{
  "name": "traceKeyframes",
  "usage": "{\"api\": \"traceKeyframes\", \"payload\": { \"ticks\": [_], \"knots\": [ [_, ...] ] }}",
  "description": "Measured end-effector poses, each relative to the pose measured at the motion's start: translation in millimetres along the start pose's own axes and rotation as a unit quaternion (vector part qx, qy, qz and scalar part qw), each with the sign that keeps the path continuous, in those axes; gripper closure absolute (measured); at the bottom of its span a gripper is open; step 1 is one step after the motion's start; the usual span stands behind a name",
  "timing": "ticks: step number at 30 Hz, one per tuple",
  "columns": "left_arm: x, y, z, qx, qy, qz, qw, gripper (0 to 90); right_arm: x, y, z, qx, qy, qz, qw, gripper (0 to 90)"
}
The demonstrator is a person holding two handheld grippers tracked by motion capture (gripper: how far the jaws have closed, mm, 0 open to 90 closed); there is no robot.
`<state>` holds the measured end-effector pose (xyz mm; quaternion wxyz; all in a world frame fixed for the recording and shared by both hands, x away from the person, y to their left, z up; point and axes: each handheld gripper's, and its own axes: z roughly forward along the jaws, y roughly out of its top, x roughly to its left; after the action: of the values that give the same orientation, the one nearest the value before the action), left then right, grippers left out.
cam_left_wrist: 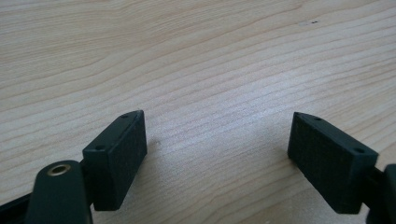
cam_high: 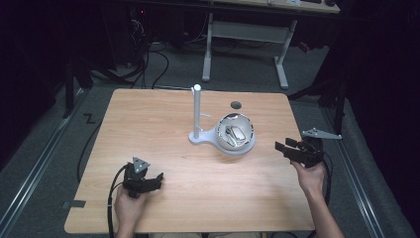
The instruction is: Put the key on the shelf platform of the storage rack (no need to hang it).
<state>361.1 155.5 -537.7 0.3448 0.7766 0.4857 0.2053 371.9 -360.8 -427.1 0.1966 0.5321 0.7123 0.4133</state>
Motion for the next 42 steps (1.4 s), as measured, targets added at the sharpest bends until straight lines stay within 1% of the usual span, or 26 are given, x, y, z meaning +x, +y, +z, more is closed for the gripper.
{"api": "traceKeyframes", "payload": {
  "ticks": [6, 7, 12, 19, 22, 26, 42],
  "knots": [
    [0.0, 0.0, 0.0, 0.0, 0.0, 0.0, 1.0, 19.9, -1.5, -9.1, -4.7, -0.006, 0.003, 0.005, 1.0, 45.6],
    [0.0, 0.0, 0.0, 0.0, 0.0, 0.0, 1.0, 19.9, -0.9, -10.6, -5.9, -0.006, 0.003, 0.008, 0.9999, 45.6],
    [0.0, 0.0, 0.0, 0.0, 0.0, 0.0, 1.0, 19.9, 1.1, -17.8, -11.8, -0.016, 0.01, 0.01, 0.9998, 45.6],
    [-0.1, 0.0, -0.1, 0.0, 0.0, 0.0, 1.0, 19.9, 4.6, -31.4, -13.2, -0.017, 0.016, 0.016, 0.9996, 45.6],
    [-0.1, 0.0, -0.1, 0.0, 0.0, 0.0, 1.0, 19.9, 6.6, -36.5, -12.7, -0.019, 0.018, 0.015, 0.9995, 45.5],
    [-0.1, 0.0, -0.1, 0.0, 0.0, 0.0, 1.0, 19.9, 12.0, -45.2, -10.1, -0.014, 0.022, 0.015, 0.9995, 45.6],
    [-0.1, 0.0, -0.1, 0.0, 0.0, -0.001, 1.0, 19.9, 25.0, -65.3, 4.7, 0.001, 0.036, 0.015, 0.9993, 45.7]
  ]
}}
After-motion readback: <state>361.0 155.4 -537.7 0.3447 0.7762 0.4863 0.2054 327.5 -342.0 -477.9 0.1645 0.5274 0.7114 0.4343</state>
